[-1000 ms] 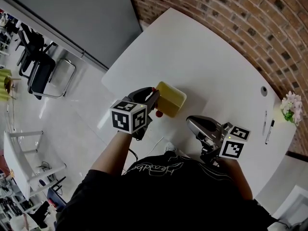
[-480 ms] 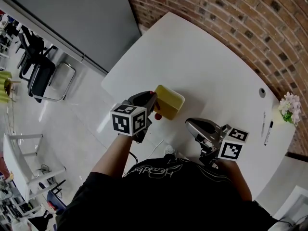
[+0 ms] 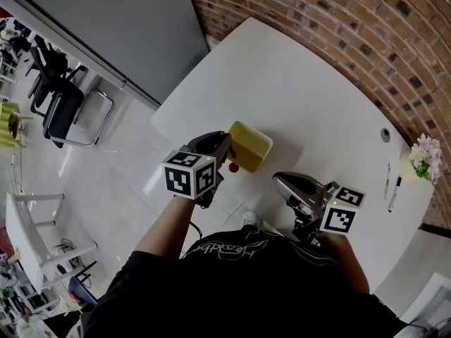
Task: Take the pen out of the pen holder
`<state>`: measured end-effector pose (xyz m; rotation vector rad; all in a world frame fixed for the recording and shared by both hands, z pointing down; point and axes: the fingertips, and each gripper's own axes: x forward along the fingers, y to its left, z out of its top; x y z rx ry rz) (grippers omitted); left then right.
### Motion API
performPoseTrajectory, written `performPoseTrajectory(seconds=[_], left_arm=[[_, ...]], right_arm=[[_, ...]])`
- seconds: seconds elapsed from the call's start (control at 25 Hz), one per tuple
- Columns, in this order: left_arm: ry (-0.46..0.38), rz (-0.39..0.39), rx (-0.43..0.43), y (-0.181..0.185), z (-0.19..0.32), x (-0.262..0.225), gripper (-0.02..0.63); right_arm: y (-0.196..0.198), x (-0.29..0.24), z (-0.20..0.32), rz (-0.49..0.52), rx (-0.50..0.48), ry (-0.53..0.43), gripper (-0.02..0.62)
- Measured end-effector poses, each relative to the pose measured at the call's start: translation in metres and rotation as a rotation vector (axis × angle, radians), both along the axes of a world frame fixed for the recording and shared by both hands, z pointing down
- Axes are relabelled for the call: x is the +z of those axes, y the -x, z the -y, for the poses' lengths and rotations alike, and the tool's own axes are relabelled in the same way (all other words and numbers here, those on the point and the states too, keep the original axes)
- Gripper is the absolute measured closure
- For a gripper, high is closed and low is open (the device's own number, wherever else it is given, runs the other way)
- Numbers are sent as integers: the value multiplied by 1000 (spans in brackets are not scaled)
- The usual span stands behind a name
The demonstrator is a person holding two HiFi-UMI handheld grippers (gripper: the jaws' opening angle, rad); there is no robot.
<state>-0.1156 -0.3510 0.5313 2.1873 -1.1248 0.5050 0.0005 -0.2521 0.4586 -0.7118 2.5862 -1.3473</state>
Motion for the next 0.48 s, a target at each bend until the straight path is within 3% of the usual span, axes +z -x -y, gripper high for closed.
performPoseTrajectory(seconds=[0.48], left_arm=[[-101,-48,-39,5,-8,-37,539]], right_arm=[[4,-6,-14,7,-20,-25,592]])
